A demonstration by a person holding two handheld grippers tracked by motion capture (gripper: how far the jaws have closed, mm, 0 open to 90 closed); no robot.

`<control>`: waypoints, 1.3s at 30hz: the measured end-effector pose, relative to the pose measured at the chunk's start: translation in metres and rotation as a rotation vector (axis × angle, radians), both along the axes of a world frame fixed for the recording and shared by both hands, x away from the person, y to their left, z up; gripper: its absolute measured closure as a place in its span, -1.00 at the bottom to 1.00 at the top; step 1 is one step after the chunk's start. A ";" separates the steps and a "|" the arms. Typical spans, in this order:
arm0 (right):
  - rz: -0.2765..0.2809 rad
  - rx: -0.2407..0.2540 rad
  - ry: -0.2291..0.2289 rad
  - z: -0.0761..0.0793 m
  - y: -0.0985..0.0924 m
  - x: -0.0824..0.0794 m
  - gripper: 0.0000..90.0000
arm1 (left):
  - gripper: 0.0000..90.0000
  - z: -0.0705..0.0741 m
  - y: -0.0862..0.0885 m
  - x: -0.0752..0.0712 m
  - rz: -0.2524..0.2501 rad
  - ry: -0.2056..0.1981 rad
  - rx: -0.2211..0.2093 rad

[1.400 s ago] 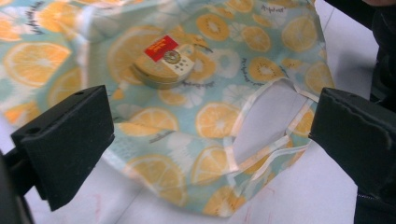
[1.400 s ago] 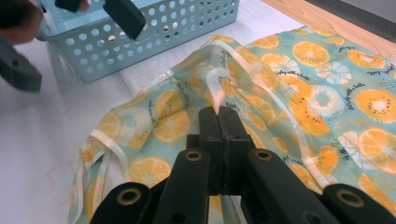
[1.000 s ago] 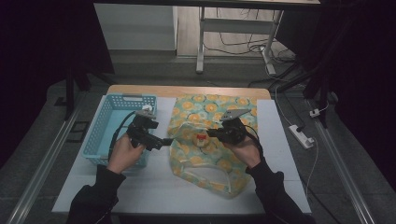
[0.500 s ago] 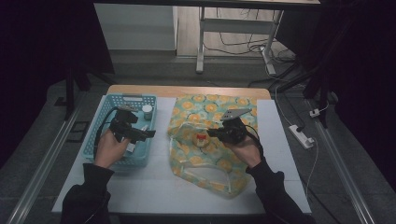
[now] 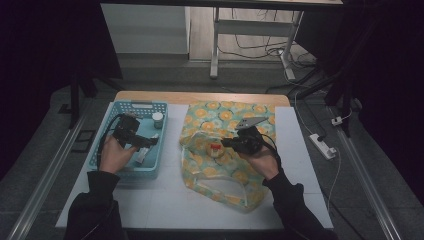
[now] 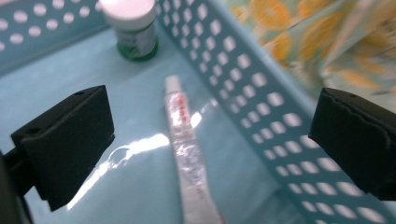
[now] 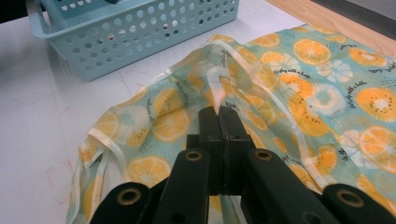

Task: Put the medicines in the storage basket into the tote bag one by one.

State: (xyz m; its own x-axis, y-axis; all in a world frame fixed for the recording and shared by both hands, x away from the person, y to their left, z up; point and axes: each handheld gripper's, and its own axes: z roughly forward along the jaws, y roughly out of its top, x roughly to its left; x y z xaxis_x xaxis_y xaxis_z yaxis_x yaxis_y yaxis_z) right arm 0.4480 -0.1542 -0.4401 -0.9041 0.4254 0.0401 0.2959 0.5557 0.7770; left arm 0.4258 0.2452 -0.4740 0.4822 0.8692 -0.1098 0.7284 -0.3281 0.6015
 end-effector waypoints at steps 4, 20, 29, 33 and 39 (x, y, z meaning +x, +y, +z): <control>0.004 -0.002 0.000 0.000 0.001 0.000 0.99 | -1.00 -0.012 -0.001 0.008 0.000 0.054 0.040; 0.010 -0.003 0.003 -0.001 0.002 -0.001 0.99 | -0.74 -0.041 -0.011 0.020 0.004 0.245 0.185; 0.011 -0.002 0.006 -0.002 0.002 -0.001 0.99 | -0.04 -0.040 -0.010 0.021 0.036 0.261 0.178; 0.010 -0.001 0.007 -0.002 0.002 0.000 0.99 | 0.25 -0.039 -0.009 0.021 0.051 0.264 0.167; 0.007 0.002 0.005 -0.001 0.001 0.000 0.99 | 0.57 -0.038 -0.008 0.021 0.066 0.275 0.152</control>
State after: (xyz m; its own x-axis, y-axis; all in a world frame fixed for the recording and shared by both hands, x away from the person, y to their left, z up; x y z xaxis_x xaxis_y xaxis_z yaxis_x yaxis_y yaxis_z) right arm 0.4478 -0.1535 -0.4409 -0.9070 0.4186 0.0451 0.2954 0.5564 0.7766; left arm 0.4469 0.2368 -0.5124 0.3948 0.9139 -0.0949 0.8793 -0.3459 0.3272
